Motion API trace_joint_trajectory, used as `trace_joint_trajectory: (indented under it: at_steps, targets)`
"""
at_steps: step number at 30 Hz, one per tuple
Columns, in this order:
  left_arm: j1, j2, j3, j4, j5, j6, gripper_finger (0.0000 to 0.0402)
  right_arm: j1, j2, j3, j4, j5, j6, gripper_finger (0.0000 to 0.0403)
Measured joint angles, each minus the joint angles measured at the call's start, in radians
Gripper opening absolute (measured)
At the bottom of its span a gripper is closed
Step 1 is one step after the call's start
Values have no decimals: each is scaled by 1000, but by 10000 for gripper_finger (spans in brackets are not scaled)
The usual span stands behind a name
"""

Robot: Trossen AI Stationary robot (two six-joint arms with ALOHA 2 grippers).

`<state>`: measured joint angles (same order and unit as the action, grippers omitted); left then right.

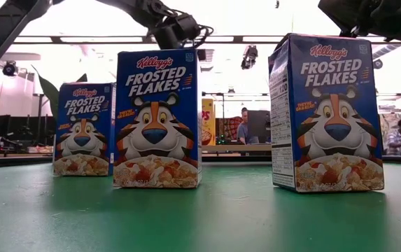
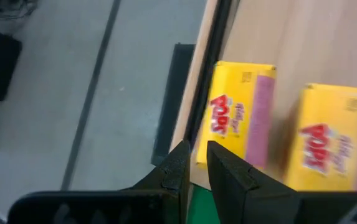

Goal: Stack cereal on shelf
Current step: Adjust the yellow cereal boxes on the shelf

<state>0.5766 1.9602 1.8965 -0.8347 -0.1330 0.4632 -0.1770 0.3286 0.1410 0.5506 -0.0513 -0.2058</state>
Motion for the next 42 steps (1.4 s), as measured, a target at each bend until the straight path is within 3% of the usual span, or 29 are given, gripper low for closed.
trace_joint_trajectory:
  at_steps: [3,7,13,19,39,42]
  targets:
    - [0,-1,22,-61,88,19,38,0,0,0,0,0,0,9]
    - [2,0,5,-75,111,31,38,0,0,0,0,0,2,9]
    - [4,20,-8,-73,109,33,38,0,0,0,0,0,2,9]
    - [6,29,-8,-66,42,34,38,0,0,0,0,0,2,9]
    - [6,24,36,-66,37,15,38,0,0,0,0,0,-3,9]
    - [4,23,40,-83,75,30,38,0,0,0,0,0,-3,9]
